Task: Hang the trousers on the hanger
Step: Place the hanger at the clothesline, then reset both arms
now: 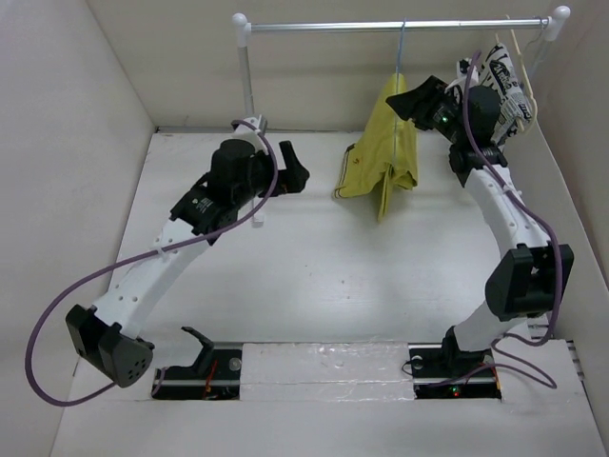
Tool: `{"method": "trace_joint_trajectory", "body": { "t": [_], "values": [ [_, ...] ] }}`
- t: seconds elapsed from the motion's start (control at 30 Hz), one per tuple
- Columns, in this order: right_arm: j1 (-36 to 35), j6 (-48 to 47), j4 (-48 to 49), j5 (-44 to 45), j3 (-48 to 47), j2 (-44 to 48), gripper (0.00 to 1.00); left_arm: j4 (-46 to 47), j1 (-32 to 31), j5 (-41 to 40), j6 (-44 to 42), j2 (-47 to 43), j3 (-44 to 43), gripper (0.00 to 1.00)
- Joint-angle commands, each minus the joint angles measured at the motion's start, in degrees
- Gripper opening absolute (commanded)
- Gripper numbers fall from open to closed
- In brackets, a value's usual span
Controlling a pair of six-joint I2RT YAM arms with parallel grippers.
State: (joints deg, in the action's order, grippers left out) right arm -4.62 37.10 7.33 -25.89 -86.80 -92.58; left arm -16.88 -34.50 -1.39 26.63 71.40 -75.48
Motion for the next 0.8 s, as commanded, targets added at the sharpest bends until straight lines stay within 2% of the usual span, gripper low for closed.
{"method": "trace_joint_trajectory", "body": {
  "t": [0.0, 0.1, 0.27, 0.3, 0.33, 0.5, 0.57, 0.6, 0.63, 0.73, 0.77],
  "values": [
    [1.45, -6.25, -2.67, 0.84, -0.39, 5.99, 0.67, 2.91, 6.54, 7.97, 1.23, -0.29, 0.78, 0.99],
    [2.95, -9.23, -6.35, 1.37, 0.50, 8.37, 0.68, 0.63, 10.41, 9.47, 1.14, 0.76, -1.24, 0.99],
    [5.23, -17.49, -15.57, 0.93, -0.65, 11.62, 0.68, -0.87, 11.56, 7.63, 1.84, -0.20, -3.79, 0.99],
    [6.02, -19.59, -16.46, 0.84, -0.21, 13.45, 0.72, -0.61, 11.56, 7.54, 1.93, -0.64, -4.14, 0.99],
    [6.03, -20.66, -16.82, 0.58, 0.23, 14.60, 1.00, -0.34, 11.56, 6.58, 2.11, -1.34, -5.10, 0.99],
    [6.64, -26.55, -21.92, 1.90, 4.44, 24.79, 1.00, -2.88, 11.56, -1.59, 2.72, -5.73, -6.87, 0.99],
    [4.99, -29.52, -24.53, 1.72, 8.05, 31.97, 1.00, -4.55, 11.56, -6.15, 2.99, -11.60, -2.15, 0.99],
    [4.97, -29.54, -24.56, 3.98, 8.05, 33.76, 1.00, -4.56, 11.56, -6.17, 2.90, -11.63, -2.12, 0.99],
    [1.84, -31.54, -29.61, 6.79, 7.45, 35.26, 1.00, -5.43, 11.56, -9.30, 3.16, -15.37, 1.53, 0.99],
    [-0.91, -33.84, -32.36, 13.22, 10.77, 43.60, 1.00, -7.19, 11.56, -13.80, 5.88, -21.90, 7.69, 0.99],
    [-1.61, -34.11, -34.38, 18.02, 11.74, 45.71, 1.00, -7.28, 11.56, -14.25, 6.41, -23.13, 8.76, 0.99]
  ]
}}
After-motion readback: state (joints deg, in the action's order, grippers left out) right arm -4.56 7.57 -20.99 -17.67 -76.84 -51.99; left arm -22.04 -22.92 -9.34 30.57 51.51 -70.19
